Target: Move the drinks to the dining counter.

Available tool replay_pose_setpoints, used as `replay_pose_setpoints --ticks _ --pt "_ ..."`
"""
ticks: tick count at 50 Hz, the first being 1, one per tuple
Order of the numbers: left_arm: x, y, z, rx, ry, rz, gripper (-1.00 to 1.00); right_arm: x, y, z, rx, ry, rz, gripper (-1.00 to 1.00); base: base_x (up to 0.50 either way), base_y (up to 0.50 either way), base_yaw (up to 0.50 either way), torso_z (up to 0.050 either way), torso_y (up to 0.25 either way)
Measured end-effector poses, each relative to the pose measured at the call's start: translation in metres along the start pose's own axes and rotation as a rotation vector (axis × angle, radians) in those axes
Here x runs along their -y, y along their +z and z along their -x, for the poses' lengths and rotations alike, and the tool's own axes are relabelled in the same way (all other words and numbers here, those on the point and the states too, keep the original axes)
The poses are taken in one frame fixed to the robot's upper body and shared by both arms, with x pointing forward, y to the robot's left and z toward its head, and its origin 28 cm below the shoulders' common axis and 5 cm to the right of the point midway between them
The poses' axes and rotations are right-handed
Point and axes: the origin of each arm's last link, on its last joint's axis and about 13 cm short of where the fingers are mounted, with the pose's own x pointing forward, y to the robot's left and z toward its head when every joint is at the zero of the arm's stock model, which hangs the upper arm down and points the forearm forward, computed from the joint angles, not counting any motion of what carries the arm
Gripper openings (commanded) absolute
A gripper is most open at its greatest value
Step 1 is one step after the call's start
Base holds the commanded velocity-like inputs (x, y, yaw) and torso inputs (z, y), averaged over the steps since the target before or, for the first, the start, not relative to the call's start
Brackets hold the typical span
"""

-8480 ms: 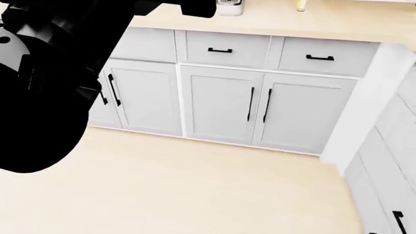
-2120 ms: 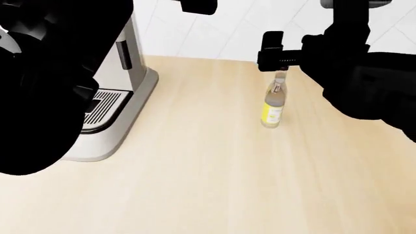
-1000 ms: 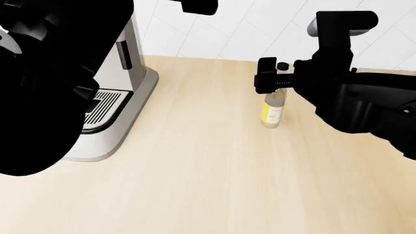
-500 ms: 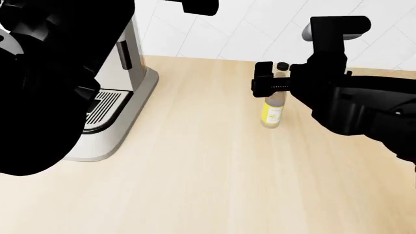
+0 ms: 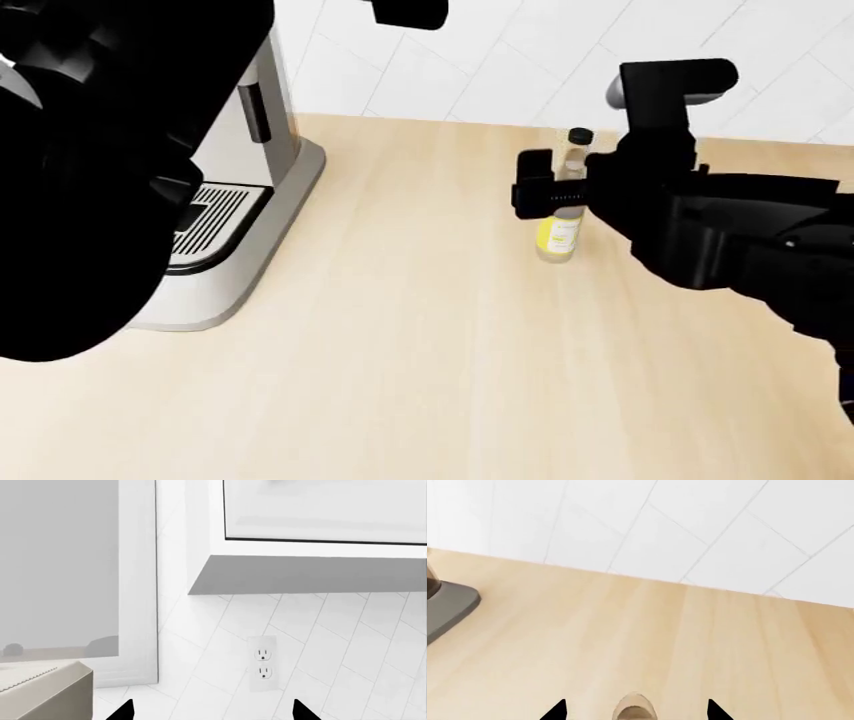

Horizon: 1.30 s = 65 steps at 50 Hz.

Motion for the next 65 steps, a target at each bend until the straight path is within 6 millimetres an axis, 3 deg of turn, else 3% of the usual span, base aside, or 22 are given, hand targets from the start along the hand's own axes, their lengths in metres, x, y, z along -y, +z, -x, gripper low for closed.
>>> replay_pose_setpoints --ticks 11,12,37,55,65 --pt "0.0 -0.001 0.0 -0.002 -0.001 0.001 1.0 0.002 -0.005 -0.004 -0.014 -0.002 -0.003 1.0 0.0 0.0 0.0 0.0 0.0" --pt "0.0 -0.001 0.0 -0.002 -0.001 0.001 1.0 0.002 -0.005 -0.005 -0.015 -0.001 -0.004 -1.0 0.0 0.0 0.0 0.0 0.0" --pt "0.0 0.0 0.0 -0.001 0.001 0.001 1.0 -0.001 -0.003 -0.002 0.011 0.008 0.018 -1.0 0.0 0.0 0.0 0.0 0.0" --pt "0.0 0.0 0.0 0.0 0.002 0.001 1.0 -0.011 0.052 0.035 0.205 0.0 0.098 -1.0 0.0 0.0 0.0 0.0 0.0" --pt "0.0 0.0 0.0 -0.001 0.0 0.003 1.0 -0.019 0.076 0.056 0.28 -0.002 0.151 -1.0 -0.5 -0.04 0.0 0.0 0.001"
